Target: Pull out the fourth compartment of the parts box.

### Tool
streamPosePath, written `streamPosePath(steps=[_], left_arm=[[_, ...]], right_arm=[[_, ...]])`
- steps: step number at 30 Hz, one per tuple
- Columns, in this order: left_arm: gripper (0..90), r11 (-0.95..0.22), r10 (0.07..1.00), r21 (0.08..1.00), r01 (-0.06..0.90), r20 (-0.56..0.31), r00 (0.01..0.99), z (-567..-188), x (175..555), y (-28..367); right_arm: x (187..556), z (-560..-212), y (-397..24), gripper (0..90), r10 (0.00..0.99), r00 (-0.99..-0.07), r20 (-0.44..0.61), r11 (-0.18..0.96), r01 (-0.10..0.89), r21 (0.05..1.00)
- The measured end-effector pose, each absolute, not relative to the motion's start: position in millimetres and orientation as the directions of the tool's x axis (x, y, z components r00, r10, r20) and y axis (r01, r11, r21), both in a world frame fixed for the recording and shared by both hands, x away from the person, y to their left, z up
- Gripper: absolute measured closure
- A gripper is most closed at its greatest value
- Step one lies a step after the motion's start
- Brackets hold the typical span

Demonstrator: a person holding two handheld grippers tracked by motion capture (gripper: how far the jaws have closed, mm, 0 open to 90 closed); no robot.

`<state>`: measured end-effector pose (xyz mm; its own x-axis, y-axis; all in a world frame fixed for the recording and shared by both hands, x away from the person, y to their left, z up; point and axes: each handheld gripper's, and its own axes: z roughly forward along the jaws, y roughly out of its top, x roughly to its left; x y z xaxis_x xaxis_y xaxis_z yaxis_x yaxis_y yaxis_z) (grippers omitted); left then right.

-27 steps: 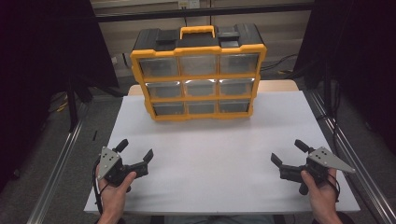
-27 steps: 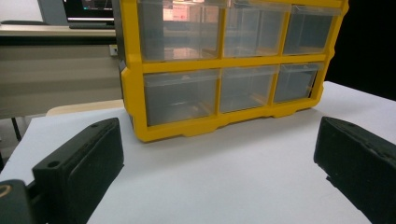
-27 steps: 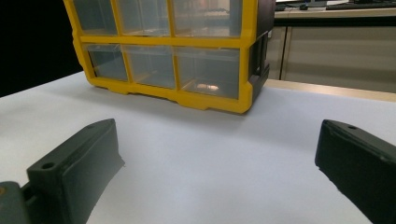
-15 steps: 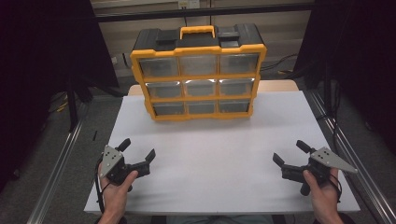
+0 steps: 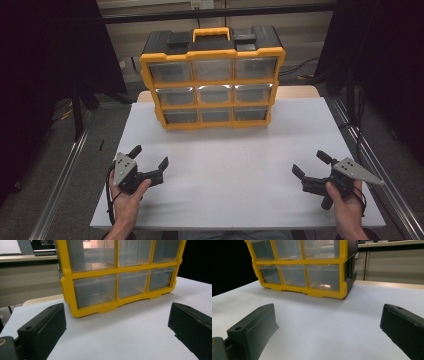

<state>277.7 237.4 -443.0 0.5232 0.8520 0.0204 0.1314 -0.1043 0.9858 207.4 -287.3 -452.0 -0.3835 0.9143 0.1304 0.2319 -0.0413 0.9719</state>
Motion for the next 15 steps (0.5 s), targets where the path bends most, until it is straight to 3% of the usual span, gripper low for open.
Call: streamPosePath(steps=[15], left_arm=[[2.5,-0.147,0.862,0.984,0.103,0.076,0.5,-441.7,286.7,238.8]], right_arm=[[207.8,-453.0,-283.7,0.0,0.898,-0.426,0.113,-0.011,0.235,0.972]])
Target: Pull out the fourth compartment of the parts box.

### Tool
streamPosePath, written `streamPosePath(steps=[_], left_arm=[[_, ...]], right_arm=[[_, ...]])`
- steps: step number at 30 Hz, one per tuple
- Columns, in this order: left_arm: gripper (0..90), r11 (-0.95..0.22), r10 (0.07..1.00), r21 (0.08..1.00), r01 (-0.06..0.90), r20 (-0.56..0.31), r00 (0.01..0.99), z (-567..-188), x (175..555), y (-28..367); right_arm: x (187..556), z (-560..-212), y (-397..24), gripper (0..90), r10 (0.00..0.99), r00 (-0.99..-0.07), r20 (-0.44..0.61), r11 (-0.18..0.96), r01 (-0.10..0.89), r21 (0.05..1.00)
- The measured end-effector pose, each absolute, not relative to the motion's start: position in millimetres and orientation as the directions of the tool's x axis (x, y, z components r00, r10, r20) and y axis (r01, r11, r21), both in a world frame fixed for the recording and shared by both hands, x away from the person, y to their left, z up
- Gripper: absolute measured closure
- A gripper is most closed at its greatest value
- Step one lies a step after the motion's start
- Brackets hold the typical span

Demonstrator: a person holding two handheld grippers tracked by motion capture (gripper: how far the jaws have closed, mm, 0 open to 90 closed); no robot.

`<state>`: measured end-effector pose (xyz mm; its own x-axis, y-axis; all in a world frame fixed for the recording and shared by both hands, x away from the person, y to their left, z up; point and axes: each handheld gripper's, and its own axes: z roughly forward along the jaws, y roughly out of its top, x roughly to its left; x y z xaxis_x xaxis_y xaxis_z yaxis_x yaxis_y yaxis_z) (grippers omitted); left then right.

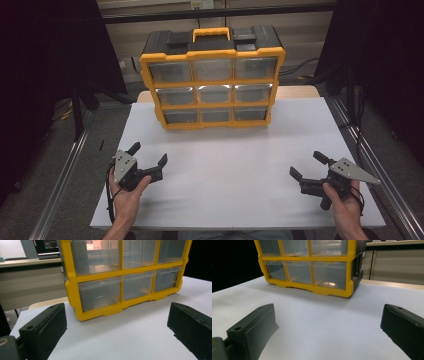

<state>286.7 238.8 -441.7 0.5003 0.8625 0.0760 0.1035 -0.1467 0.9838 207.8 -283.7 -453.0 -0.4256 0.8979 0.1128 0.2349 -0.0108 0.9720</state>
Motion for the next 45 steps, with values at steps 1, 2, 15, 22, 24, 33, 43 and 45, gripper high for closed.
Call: streamPosePath(steps=[1,2,15,22,24,33,43,45], left_arm=[[2.5,-0.175,0.863,0.98,0.098,0.105,0.495,-441.9,288.1,238.8],[2.5,-0.181,0.863,0.98,0.082,0.118,0.492,-442.6,290.0,238.2],[3.1,-0.26,0.87,0.963,0.067,0.204,0.45,-446.5,306.9,231.6],[3.3,-0.305,0.874,0.95,0.07,0.25,0.416,-445.6,318.3,229.4],[3.4,-0.31,0.877,0.948,0.072,0.256,0.408,-443.6,322.2,229.5],[3.8,-0.417,0.851,0.905,0.086,0.356,0.387,-440.1,337.4,225.7],[3.9,-0.53,0.787,0.848,-0.01,0.496,0.367,-429.7,352.2,222.3],[4.0,-0.592,0.742,0.805,-0.037,0.563,0.363,-430.5,355.2,222.0]], right_arm=[[207.1,-452.4,-283.4,0.0,0.899,-0.428,0.097,0.004,0.229,0.973],[207.1,-452.4,-283.4,0.0,0.899,-0.428,0.097,0.004,0.229,0.973],[208.2,-452.1,-281.5,0.0,0.898,-0.429,0.096,0.005,0.228,0.974],[211.2,-452.8,-280.8,0.0,0.899,-0.427,0.093,0.008,0.23,0.973],[211.2,-452.9,-280.8,0.0,0.899,-0.428,0.091,0.009,0.224,0.974],[210.9,-453.2,-281.1,0.0,0.901,-0.418,0.118,-0.018,0.237,0.971],[211.3,-453.5,-280.8,0.0,0.9,-0.424,0.099,0.003,0.235,0.972],[211.2,-453.5,-281.0,0.0,0.901,-0.422,0.099,0.002,0.233,0.972]])
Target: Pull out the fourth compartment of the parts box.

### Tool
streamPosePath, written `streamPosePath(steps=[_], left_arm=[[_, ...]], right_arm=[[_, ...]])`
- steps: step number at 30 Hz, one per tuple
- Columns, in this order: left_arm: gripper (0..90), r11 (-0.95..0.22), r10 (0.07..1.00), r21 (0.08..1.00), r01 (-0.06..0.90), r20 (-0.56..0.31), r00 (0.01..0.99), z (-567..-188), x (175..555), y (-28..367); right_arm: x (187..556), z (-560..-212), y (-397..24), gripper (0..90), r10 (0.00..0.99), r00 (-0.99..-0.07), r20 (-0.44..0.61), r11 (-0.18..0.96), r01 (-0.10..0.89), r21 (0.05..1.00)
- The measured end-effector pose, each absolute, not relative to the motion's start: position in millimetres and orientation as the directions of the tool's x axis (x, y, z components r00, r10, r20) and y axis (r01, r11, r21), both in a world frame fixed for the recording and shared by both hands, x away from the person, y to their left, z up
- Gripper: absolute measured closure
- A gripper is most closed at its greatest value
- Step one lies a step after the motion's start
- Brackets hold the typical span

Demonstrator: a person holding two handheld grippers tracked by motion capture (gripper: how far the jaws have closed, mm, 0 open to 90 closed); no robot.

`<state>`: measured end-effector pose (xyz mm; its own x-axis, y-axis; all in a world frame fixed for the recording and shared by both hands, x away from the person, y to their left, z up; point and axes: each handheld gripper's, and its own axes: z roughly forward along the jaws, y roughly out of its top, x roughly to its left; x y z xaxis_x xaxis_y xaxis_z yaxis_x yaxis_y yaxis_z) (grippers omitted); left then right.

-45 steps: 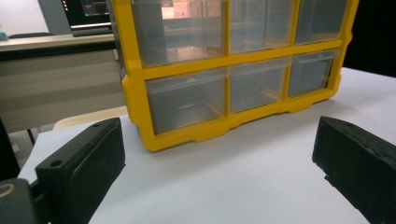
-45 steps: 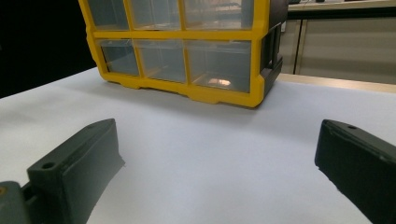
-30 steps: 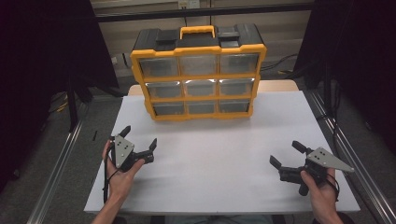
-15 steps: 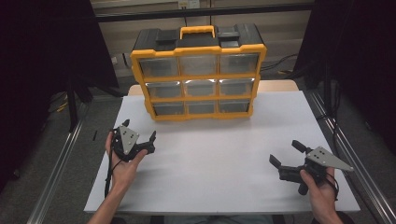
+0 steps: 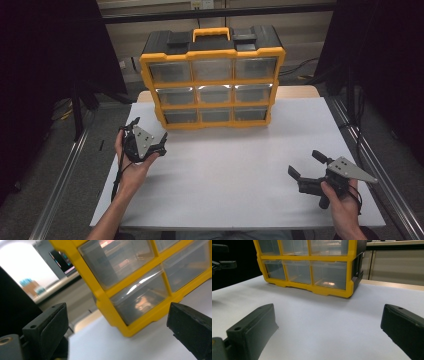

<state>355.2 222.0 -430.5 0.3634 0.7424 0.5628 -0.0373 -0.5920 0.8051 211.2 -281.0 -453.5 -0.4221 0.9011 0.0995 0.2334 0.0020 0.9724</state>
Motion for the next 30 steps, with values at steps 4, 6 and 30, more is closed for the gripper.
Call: streamPosePath(steps=[4,6,30], left_arm=[[4.4,-0.66,0.686,0.748,-0.075,0.64,0.346,-431.9,360.6,218.9],[4.3,-0.677,0.664,0.729,-0.102,0.665,0.342,-430.6,361.5,216.7],[5.8,-0.858,0.391,0.43,-0.281,0.901,0.186,-394.8,386.5,181.3]], right_arm=[[210.6,-453.1,-281.2,0.0,0.903,-0.42,0.092,0.008,0.23,0.973],[210.8,-453.2,-281.2,0.0,0.902,-0.422,0.086,0.013,0.227,0.974],[208.9,-452.5,-281.7,0.0,0.903,-0.419,0.096,0.004,0.231,0.973]])
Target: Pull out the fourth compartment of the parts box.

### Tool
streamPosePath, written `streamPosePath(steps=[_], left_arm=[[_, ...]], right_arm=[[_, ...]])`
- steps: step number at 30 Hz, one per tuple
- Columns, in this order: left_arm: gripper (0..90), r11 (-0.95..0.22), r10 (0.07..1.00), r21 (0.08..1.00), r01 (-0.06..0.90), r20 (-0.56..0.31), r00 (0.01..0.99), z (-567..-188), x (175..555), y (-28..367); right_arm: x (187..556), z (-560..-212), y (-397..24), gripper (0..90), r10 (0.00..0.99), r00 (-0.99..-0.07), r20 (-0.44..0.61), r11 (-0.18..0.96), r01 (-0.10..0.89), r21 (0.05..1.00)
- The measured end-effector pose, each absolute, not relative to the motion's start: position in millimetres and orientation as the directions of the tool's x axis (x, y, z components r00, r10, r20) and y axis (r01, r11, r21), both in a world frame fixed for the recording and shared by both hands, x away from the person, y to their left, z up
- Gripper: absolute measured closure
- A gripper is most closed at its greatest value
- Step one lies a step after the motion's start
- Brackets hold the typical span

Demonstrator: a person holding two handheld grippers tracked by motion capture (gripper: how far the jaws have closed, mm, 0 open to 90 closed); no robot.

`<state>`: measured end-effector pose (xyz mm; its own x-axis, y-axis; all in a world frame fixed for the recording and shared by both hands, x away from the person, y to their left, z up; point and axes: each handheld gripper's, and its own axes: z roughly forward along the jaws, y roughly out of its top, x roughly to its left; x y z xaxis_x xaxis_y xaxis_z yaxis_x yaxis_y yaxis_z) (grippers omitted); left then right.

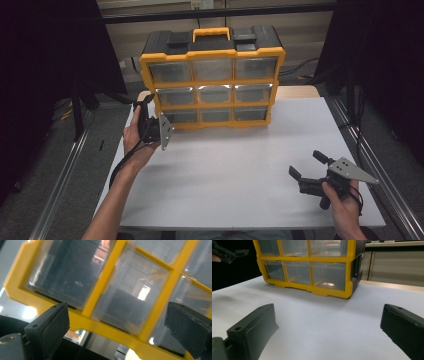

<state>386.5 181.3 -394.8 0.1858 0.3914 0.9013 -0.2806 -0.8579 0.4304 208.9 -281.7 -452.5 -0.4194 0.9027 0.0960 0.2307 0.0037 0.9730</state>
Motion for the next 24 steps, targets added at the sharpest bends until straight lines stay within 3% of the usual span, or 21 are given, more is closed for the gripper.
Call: streamPosePath(steps=[2,7,20,21,24], left_arm=[[6.0,-0.895,0.315,0.337,-0.293,0.941,0.12,-393.9,388.3,176.3],[8.3,-0.887,0.308,0.33,-0.324,0.944,0.119,-392.7,396.2,171.4],[8.7,-0.932,0.236,0.234,-0.277,0.971,0.027,-399.4,421.2,177.4],[9.4,-0.908,0.273,0.266,-0.324,0.962,0.026,-403.2,425.7,176.2],[10.3,-0.937,0.197,0.192,-0.291,0.98,0.012,-403.1,423.2,175.5]], right_arm=[[209.1,-452.4,-281.0,0.0,0.902,-0.422,0.094,0.005,0.226,0.974],[208.8,-452.3,-280.9,0.0,0.902,-0.422,0.094,0.004,0.226,0.974],[209.1,-453.1,-282.0,0.0,0.904,-0.417,0.097,0.005,0.237,0.972],[209.2,-453.3,-281.7,0.0,0.904,-0.415,0.1,0.002,0.238,0.971],[208.8,-453.2,-281.9,0.0,0.903,-0.419,0.098,0.005,0.237,0.971]])
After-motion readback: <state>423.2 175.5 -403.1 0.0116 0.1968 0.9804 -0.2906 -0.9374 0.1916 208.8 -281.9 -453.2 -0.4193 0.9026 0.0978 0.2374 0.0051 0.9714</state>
